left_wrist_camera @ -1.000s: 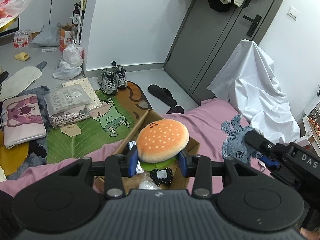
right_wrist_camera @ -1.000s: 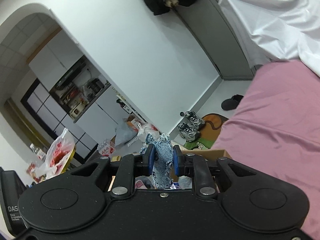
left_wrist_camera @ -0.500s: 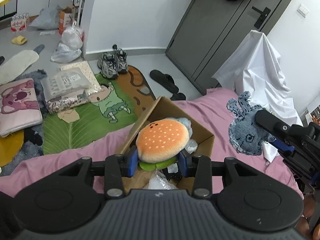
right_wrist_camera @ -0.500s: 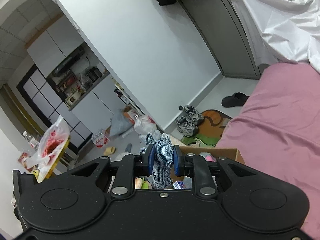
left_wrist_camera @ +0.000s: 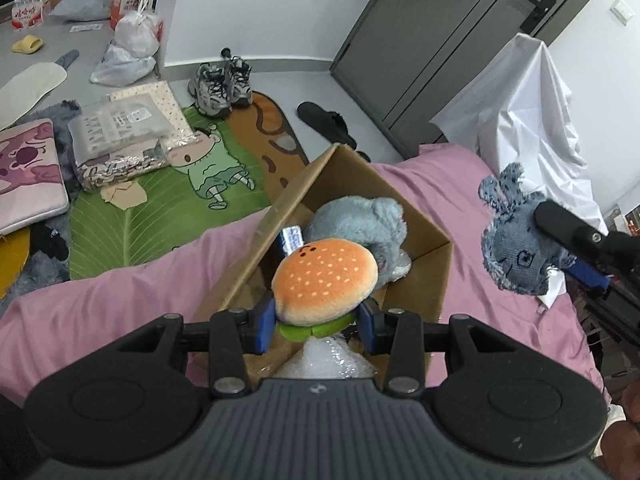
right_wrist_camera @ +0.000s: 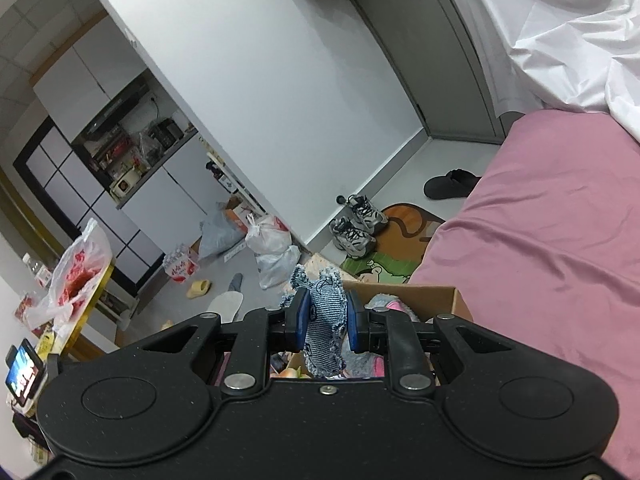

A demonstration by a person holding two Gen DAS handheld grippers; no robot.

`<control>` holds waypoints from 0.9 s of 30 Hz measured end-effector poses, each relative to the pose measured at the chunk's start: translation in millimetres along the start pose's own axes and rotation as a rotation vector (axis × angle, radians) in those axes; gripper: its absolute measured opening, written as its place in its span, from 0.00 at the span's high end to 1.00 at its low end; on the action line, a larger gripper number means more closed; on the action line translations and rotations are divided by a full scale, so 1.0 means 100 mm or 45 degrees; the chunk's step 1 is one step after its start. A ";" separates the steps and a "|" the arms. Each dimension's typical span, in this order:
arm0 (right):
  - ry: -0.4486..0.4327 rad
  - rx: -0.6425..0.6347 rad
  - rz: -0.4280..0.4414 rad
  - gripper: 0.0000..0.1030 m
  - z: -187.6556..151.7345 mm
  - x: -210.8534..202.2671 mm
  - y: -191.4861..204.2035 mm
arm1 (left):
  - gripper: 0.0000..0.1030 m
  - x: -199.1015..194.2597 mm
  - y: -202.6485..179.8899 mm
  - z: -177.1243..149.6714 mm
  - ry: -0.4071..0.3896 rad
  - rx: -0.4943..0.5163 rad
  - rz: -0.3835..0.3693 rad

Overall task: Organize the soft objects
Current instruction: 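Open both grippers to drop the burger and blue plushes into the box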

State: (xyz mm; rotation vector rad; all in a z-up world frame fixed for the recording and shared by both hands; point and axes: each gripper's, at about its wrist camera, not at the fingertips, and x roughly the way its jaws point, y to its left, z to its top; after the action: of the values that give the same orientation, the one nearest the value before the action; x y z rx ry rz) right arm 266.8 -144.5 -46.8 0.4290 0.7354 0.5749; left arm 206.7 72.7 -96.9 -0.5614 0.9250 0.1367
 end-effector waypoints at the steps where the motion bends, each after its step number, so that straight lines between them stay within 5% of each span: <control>1: 0.014 -0.002 -0.003 0.81 -0.01 0.03 0.00 | 0.60 0.02 0.01 0.00 0.005 -0.004 0.007; 8: 0.117 -0.019 -0.066 0.79 -0.07 0.21 0.03 | 0.47 0.06 0.10 0.00 0.051 -0.051 -0.012; 23: 0.102 -0.062 -0.103 0.77 -0.02 0.11 0.27 | 0.26 -0.28 0.10 0.05 -0.019 -0.038 0.004; 27: 0.106 -0.052 -0.133 0.52 0.00 0.06 0.33 | 0.18 -0.45 0.08 0.07 -0.052 -0.025 0.029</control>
State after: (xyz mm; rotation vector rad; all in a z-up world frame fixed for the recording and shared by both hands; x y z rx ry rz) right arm 259.8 -116.1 -31.5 0.3282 0.8194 0.5112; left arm 182.0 88.6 -61.8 -0.5642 0.8911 0.1769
